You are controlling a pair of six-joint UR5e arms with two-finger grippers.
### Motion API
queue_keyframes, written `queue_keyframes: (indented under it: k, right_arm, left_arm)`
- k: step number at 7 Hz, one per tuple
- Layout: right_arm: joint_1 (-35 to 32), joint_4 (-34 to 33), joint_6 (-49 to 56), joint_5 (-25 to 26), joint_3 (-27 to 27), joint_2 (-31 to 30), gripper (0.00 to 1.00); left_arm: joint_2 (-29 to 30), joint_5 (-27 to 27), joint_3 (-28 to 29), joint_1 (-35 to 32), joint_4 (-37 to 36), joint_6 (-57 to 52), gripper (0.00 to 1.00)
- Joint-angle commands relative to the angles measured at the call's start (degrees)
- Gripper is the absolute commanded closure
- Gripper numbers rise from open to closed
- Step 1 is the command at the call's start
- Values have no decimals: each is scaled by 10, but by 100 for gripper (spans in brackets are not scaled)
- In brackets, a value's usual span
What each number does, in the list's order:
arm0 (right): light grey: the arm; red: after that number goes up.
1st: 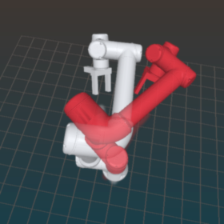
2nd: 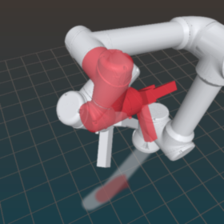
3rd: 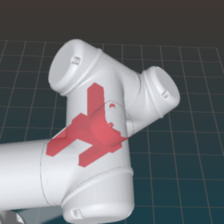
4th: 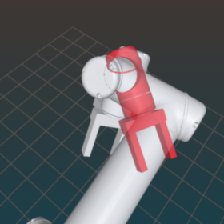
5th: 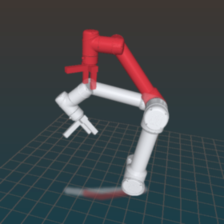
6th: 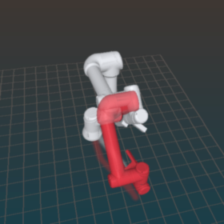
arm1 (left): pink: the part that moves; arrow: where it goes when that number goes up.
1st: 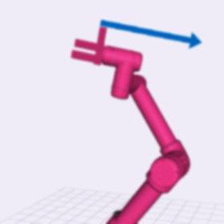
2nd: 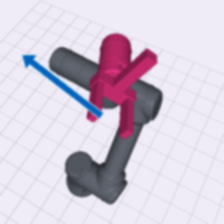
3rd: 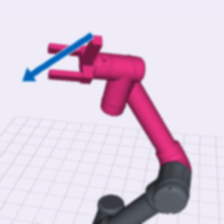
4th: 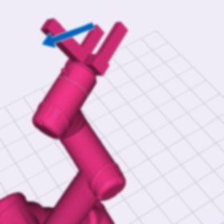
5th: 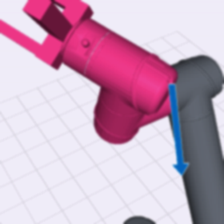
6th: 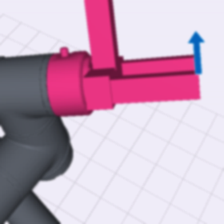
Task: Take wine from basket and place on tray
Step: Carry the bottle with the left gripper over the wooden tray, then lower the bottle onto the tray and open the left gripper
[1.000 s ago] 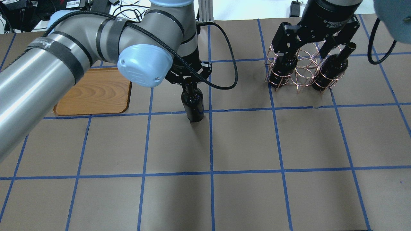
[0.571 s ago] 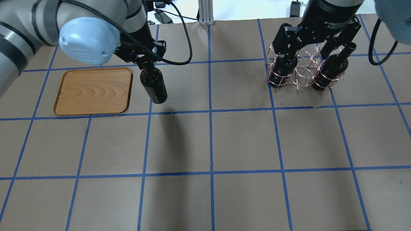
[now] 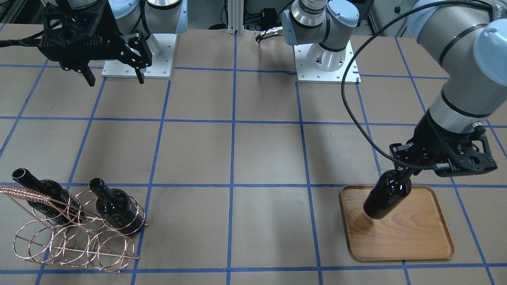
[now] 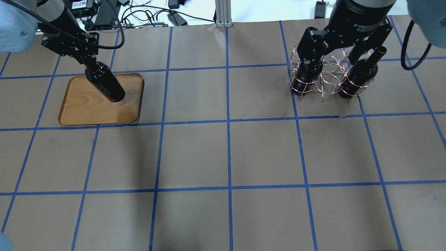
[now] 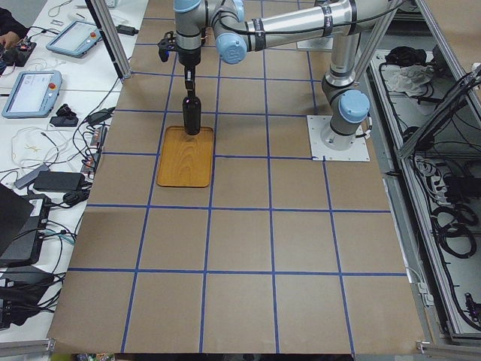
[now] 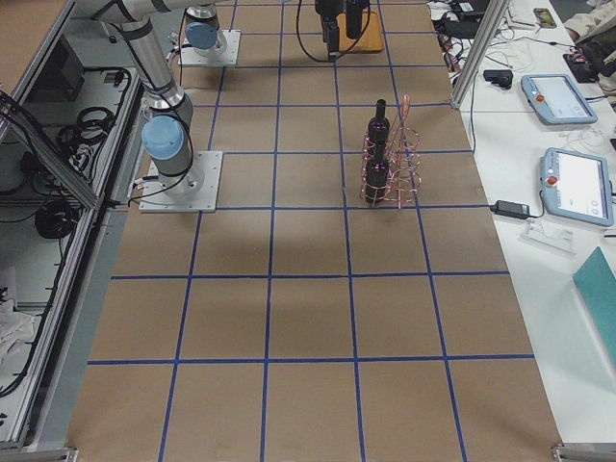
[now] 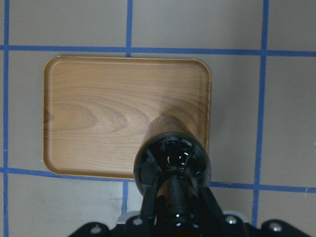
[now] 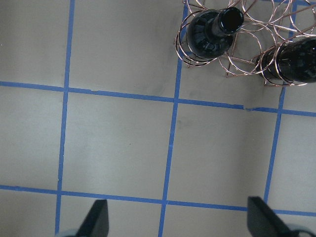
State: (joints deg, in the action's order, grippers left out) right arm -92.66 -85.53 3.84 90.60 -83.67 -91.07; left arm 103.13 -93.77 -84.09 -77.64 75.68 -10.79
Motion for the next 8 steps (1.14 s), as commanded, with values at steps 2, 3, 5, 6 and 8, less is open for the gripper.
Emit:
queue_keyframes:
  k: [2,3,5,6,8]
  right_arm:
    - [-1,1,-2,3,-13,-2,0]
    - [-1,0,-8,1,-21,-2,0]
    - [0,0,-22,14,-21,-2,0]
    - [1,-2,-26,16,-21,-2,0]
    - [1,0,-37,15,-21,-2,0]
  left_arm:
    - [15,45,1,79,-25,-135,100]
    - [22,49,-7,79,-38,-135,100]
    - [35,51,-13,79,-55,-136,100]
    - [36,48,-13,81,-56,-136,100]
    - [37,50,-15,83,-54,-136,38]
